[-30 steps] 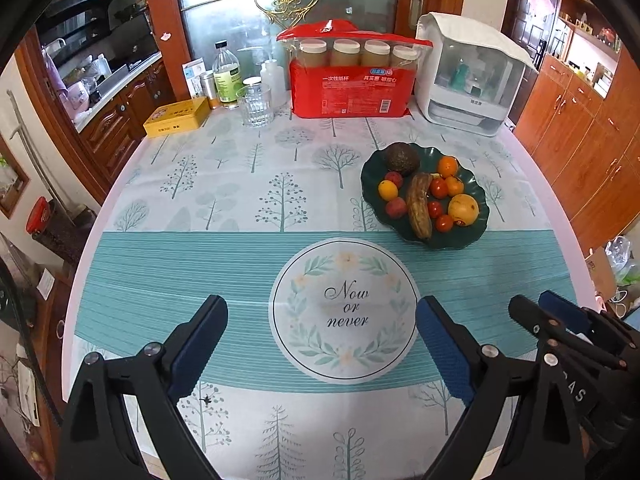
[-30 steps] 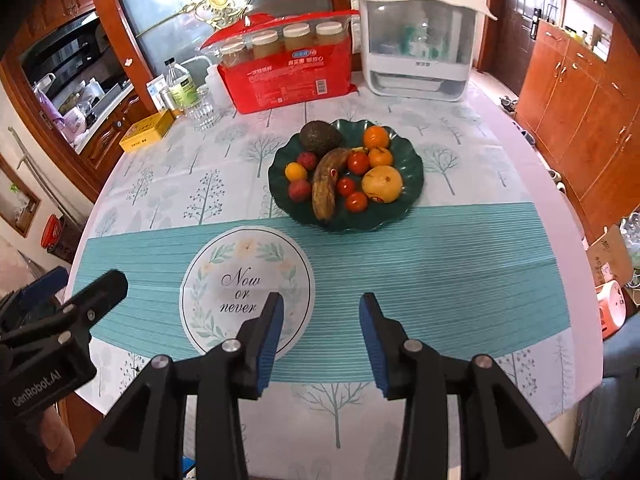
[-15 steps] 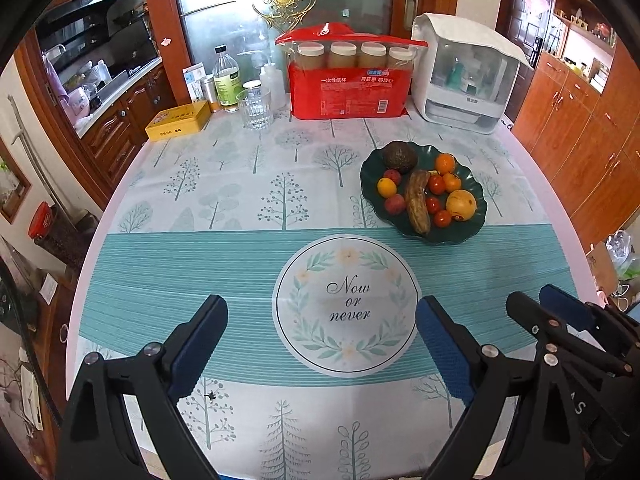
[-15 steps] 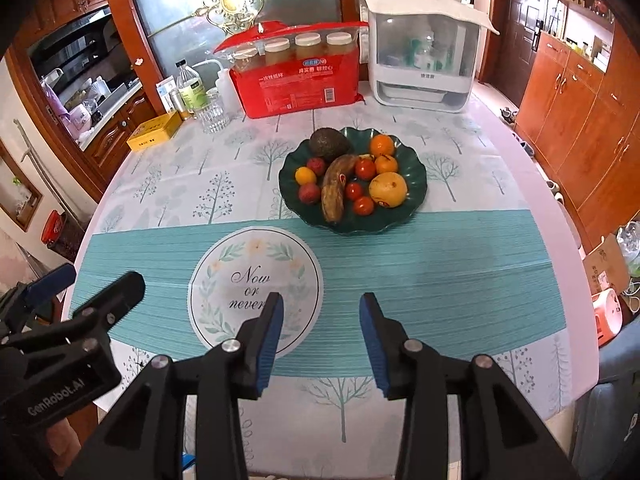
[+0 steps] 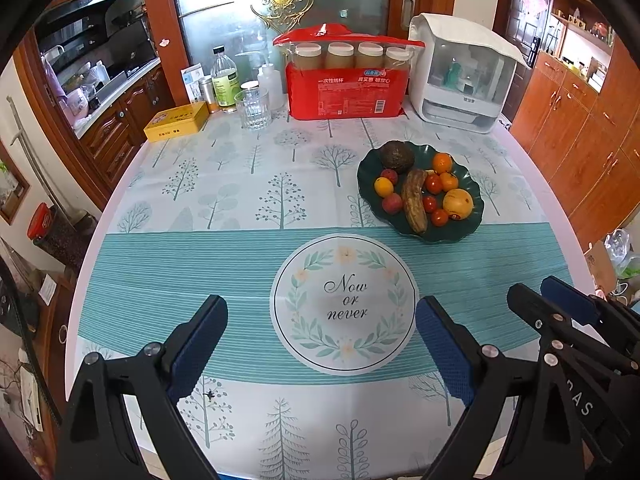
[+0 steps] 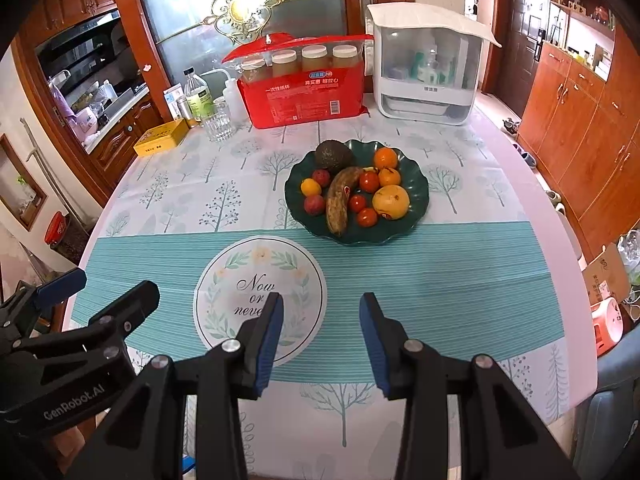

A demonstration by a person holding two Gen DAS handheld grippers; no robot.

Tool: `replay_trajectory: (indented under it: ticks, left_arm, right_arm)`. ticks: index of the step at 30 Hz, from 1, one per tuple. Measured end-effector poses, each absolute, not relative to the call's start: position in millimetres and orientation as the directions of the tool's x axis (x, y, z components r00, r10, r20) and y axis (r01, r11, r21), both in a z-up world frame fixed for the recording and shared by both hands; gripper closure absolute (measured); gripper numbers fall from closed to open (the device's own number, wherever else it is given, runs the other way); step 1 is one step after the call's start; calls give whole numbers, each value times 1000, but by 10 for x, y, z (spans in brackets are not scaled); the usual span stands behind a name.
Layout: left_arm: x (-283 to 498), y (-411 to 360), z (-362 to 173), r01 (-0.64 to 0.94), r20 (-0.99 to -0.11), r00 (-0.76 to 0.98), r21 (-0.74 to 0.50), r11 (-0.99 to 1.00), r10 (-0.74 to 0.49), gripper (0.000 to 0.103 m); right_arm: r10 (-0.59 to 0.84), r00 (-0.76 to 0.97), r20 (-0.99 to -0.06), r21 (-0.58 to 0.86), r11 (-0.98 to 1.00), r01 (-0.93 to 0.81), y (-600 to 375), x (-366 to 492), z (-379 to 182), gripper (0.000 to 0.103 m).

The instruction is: Organize fruits

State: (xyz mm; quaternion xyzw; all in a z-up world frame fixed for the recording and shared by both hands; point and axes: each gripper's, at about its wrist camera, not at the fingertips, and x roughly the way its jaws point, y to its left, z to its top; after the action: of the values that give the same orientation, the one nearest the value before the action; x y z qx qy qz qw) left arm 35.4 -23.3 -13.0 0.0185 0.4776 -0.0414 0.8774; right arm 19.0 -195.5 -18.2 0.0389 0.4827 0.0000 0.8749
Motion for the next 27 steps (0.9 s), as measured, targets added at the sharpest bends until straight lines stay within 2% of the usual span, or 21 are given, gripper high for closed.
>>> replay_trajectory:
  ticks: [27]
  left_arm:
    - [395,-149,-184,110,-848,524,-22,994,-77,9]
  right_arm:
    - [48,522,-851,77,996,35,-1861,184,-227,63]
